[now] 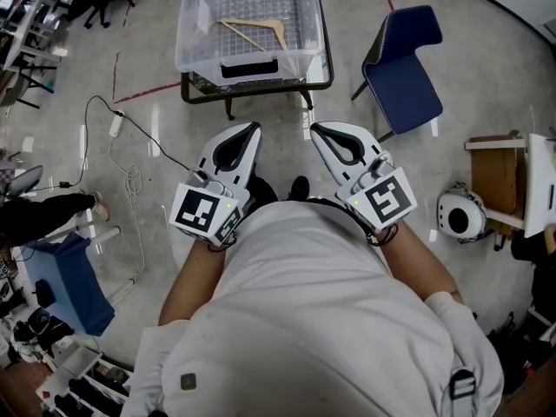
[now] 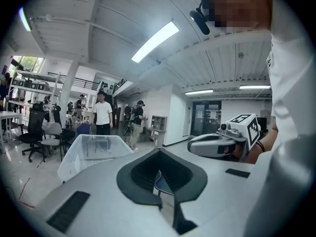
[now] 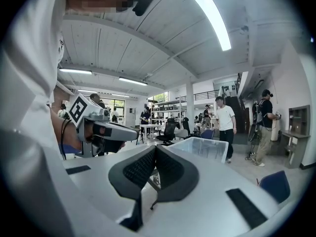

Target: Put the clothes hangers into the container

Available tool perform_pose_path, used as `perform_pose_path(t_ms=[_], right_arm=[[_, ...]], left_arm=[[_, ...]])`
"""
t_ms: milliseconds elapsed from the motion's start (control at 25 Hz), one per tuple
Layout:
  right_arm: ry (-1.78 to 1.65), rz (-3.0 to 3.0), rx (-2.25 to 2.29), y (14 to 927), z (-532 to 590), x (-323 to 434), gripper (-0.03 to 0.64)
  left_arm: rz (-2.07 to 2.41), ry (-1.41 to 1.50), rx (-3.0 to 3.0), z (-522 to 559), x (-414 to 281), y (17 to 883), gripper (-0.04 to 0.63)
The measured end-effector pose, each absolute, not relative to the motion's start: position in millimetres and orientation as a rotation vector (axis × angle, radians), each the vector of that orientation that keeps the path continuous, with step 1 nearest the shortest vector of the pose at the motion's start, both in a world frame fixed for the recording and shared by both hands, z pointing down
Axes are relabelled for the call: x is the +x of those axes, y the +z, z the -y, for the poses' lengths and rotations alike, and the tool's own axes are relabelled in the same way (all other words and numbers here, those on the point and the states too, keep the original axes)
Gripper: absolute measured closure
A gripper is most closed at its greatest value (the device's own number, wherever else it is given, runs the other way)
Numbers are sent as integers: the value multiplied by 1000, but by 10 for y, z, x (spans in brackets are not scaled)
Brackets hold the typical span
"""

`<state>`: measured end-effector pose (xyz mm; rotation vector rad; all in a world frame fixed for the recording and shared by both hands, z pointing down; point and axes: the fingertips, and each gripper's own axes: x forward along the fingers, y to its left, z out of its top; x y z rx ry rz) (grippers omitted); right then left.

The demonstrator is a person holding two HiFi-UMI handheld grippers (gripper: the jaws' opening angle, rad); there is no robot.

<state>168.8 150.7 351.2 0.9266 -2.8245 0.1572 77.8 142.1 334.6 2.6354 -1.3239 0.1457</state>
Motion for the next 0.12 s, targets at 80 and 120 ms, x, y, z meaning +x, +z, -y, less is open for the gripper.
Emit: perform_pose_path(t_ms=[80,120], right_arm=[[160,2823,930,3511,-1486,1696,598],[161,2823,931,3512,-1475,1699,598]], left_arm=[[1322,146,2636,-1402,783,3349,578],[1321,146,2636,-1393,785,3351,578]])
